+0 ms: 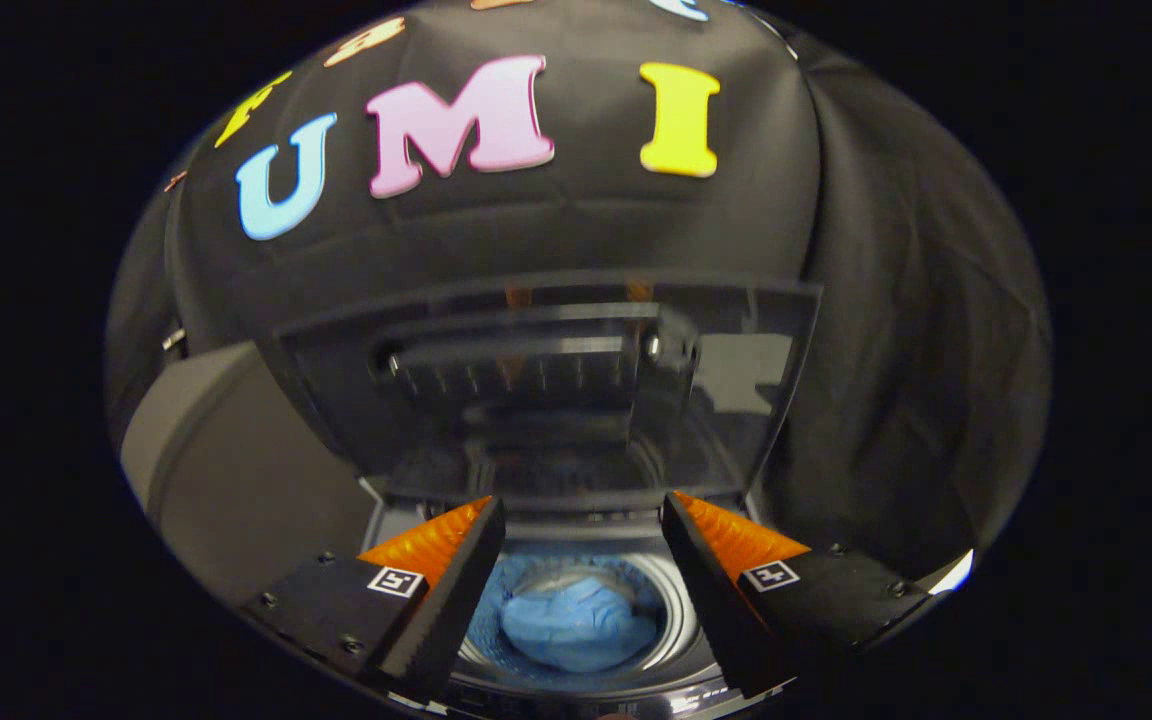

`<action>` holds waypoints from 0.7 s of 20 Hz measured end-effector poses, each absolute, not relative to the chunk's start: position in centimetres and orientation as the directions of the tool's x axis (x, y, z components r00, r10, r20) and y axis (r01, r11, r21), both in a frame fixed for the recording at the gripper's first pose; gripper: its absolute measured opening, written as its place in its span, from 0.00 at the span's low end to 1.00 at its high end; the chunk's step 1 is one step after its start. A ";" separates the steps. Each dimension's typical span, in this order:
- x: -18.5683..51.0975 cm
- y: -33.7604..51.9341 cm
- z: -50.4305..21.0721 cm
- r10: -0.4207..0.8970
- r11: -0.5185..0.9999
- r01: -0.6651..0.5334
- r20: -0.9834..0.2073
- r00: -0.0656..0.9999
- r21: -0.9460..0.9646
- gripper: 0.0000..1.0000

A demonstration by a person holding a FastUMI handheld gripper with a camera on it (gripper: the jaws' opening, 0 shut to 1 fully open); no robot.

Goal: Put the clothes into the washing machine and then close the washing machine lid.

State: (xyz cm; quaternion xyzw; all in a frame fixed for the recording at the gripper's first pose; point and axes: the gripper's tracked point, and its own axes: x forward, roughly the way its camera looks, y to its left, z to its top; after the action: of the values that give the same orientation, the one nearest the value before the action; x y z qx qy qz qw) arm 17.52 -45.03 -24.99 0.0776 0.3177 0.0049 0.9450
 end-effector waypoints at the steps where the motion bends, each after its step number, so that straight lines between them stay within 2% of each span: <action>1: 17.8 -44.7 -23.5 0.071 0.984 0.038 -0.571 0.818 0.176 1.00; 2: 17.9 -44.0 -22.4 0.102 0.980 0.012 -0.553 0.827 0.200 1.00; 4: 18.5 -44.8 -19.7 0.080 0.990 -0.006 -0.516 0.853 0.143 0.99; 7: 20.9 -43.8 -13.9 0.090 0.993 -0.056 -0.384 0.919 0.099 0.99; 9: 22.8 -42.6 -13.2 0.123 0.991 -0.099 -0.326 0.937 0.089 0.99; 14: 29.2 -41.8 -14.9 0.077 0.996 -0.057 -0.368 0.927 0.066 0.99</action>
State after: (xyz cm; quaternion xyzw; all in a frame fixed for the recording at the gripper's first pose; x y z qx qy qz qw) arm 29.23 -41.78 -14.94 0.0270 0.1882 0.0340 0.9812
